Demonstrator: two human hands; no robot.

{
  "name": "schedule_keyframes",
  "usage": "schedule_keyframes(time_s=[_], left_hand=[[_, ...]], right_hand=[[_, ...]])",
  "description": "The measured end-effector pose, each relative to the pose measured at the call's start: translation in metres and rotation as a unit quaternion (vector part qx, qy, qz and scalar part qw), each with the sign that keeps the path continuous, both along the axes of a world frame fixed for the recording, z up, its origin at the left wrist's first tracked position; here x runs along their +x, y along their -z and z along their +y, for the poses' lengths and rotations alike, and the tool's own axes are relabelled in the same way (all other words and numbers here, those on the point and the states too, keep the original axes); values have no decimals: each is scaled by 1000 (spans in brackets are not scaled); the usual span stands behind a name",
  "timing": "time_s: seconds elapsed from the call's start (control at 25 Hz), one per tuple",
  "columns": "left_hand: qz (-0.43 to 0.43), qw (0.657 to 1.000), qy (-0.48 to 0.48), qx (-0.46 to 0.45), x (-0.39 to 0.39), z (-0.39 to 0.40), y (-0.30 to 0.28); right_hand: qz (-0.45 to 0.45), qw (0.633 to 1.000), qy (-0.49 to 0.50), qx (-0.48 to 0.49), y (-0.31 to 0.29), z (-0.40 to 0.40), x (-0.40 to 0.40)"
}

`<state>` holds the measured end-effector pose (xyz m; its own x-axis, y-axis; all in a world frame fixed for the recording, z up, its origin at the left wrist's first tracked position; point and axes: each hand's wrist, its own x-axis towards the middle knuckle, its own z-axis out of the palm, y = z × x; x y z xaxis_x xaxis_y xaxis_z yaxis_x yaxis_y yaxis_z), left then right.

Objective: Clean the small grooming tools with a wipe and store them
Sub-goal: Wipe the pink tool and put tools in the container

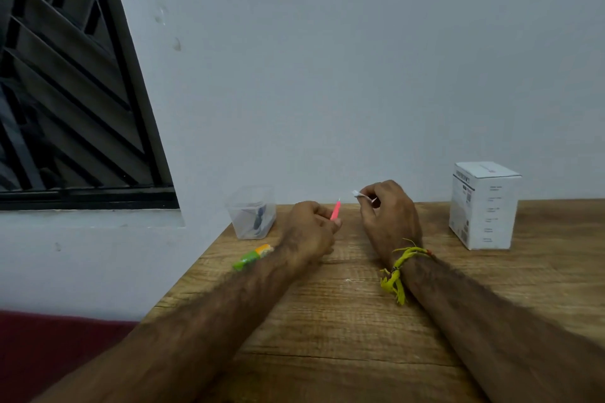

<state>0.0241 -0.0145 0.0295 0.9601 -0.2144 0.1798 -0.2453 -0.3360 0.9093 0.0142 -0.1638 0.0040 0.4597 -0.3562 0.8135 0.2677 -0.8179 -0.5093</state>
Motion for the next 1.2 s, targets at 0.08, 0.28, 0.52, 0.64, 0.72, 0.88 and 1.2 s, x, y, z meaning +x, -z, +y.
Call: schedule_keyframes(time_s=[0.08,0.28,0.52,0.64,0.72,0.88,1.2], left_hand=[[39,991,53,-118,-27,-1,5],[82,973,103,-190,-35,2,19],[126,960,123,-217,-30,3,22],[128,961,123,-211,-24,6,24],[124,962,131,-204,-27,7,26],[89,968,126,-198,-30,9,26],[43,980,118,-157,-32,5,27]], right_hand=[[-22,1000,2,8,-4,-3,0],[-67,995,-16,73,-5,13,-5],[-66,996,-49,-23,-1,8,-48],[-42,992,-74,-95,-2,13,-47],[-34,988,-85,-125,-1,17,-43],[-20,978,-85,-189,3,17,-39],[-15,975,-84,-205,2,13,-37]])
